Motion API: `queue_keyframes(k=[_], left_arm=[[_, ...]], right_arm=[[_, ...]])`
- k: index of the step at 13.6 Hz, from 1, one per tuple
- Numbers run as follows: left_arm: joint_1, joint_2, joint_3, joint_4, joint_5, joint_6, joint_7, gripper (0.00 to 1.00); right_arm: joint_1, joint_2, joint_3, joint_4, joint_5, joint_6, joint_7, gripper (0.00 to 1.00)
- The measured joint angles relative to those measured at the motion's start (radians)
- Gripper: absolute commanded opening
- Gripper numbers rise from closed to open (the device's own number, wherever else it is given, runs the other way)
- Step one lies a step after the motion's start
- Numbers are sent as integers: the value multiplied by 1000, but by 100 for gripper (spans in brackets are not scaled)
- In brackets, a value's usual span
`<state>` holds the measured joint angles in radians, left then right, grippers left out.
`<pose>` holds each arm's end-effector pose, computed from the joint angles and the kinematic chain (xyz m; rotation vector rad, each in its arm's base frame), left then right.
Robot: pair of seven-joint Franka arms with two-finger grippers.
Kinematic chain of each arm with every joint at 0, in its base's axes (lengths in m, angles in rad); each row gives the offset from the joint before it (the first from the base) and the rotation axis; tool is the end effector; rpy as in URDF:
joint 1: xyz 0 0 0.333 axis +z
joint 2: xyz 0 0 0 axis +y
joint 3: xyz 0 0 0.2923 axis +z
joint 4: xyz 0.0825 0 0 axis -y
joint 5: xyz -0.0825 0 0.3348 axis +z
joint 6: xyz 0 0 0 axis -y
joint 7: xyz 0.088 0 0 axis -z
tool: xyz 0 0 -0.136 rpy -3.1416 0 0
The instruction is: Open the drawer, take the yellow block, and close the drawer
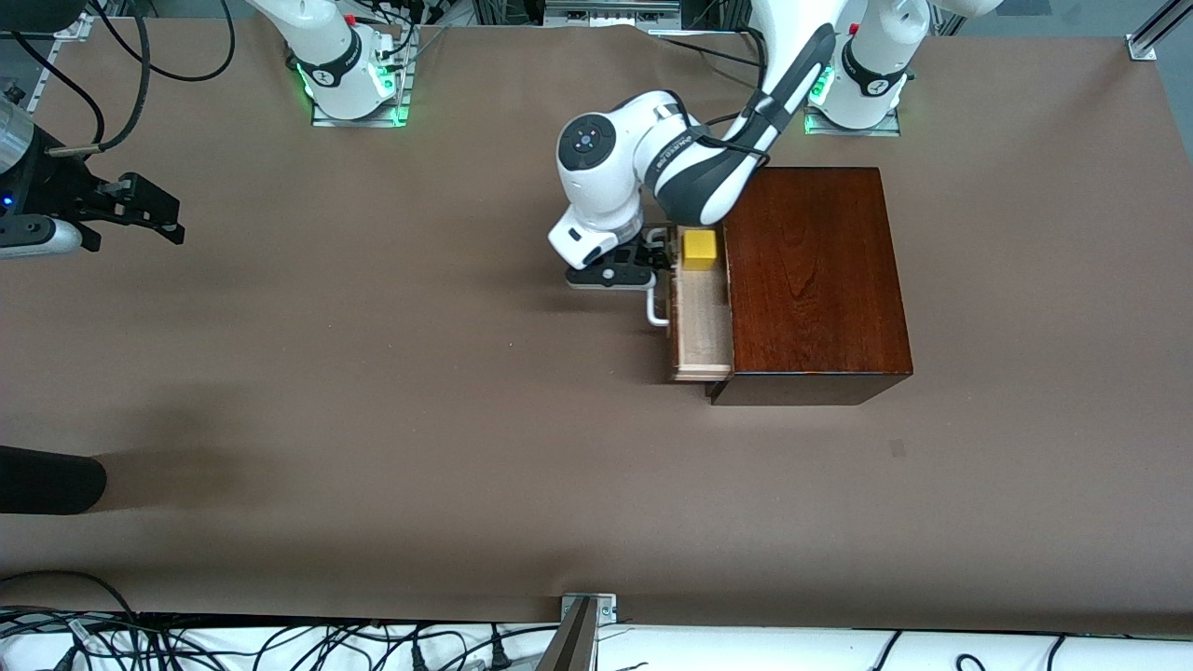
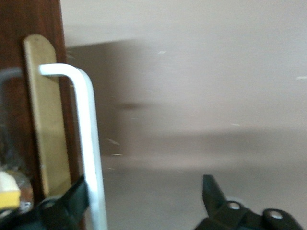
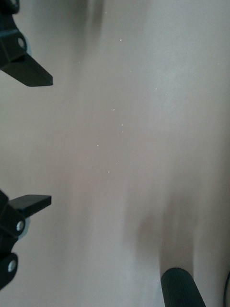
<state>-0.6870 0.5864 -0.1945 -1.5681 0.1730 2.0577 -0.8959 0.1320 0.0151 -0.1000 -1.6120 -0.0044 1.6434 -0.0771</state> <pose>0.4223 -0.4688 0.2766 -3.0500 0.0700 0.0320 0.5157 0.0163 0.5530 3.1305 0.1714 0.0255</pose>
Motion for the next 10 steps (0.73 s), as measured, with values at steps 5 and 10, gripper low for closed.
queue_keyframes(k=[5, 10], left_arm=[[-11, 7, -16, 82, -58, -2, 5, 100], [36, -93, 0, 130, -58, -199, 111, 100]], right_arm=[[0, 0, -1, 0, 0, 0, 0, 100], [0, 0, -1, 0, 0, 0, 0, 100]])
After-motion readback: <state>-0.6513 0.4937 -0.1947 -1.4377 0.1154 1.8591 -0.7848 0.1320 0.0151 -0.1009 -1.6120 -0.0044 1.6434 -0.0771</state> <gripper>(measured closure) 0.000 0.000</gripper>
